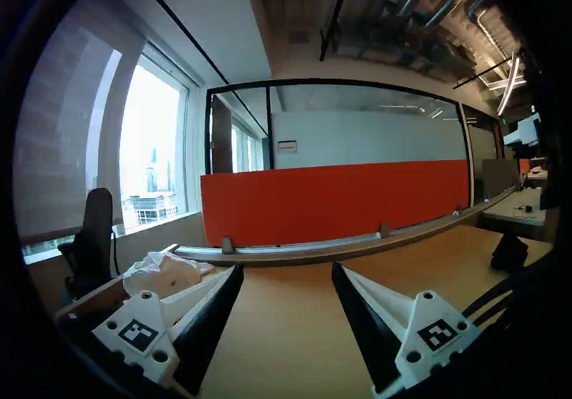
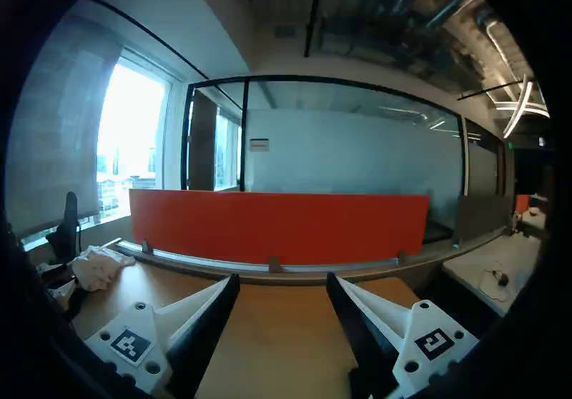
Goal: Fold towel
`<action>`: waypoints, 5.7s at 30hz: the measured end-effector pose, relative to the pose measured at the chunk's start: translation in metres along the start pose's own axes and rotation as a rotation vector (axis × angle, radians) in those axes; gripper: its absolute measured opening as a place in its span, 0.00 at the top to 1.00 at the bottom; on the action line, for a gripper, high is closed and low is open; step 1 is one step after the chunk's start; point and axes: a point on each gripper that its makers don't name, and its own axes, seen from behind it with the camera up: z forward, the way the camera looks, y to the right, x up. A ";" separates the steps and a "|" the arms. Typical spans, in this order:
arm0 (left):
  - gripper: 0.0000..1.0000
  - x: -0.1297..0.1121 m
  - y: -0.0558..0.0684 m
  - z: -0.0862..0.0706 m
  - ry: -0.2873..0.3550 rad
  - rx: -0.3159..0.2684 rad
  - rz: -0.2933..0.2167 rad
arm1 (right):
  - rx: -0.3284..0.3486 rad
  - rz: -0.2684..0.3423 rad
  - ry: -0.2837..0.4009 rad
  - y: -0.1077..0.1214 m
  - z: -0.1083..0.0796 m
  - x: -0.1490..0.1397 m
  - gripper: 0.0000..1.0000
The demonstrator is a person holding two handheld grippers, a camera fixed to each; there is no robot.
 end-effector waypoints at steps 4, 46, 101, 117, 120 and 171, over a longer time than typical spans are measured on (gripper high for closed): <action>0.09 -0.014 -0.002 -0.003 0.006 0.003 -0.009 | -0.003 0.002 0.003 -0.003 0.000 -0.012 0.07; 0.09 -0.108 -0.015 -0.009 0.002 0.045 -0.066 | 0.020 -0.015 -0.008 -0.022 0.008 -0.069 0.07; 0.09 -0.123 -0.015 -0.005 -0.021 0.049 -0.055 | -0.072 0.004 0.104 0.060 0.001 -0.065 0.07; 0.09 -0.126 -0.013 -0.003 -0.020 0.049 -0.055 | -0.051 0.044 0.105 0.062 0.004 -0.132 0.06; 0.09 -0.126 -0.014 -0.004 -0.020 0.049 -0.055 | -0.049 0.047 0.103 0.062 0.006 -0.145 0.06; 0.09 -0.126 -0.012 -0.004 -0.020 0.050 -0.055 | -0.044 0.068 0.084 0.055 0.010 -0.238 0.07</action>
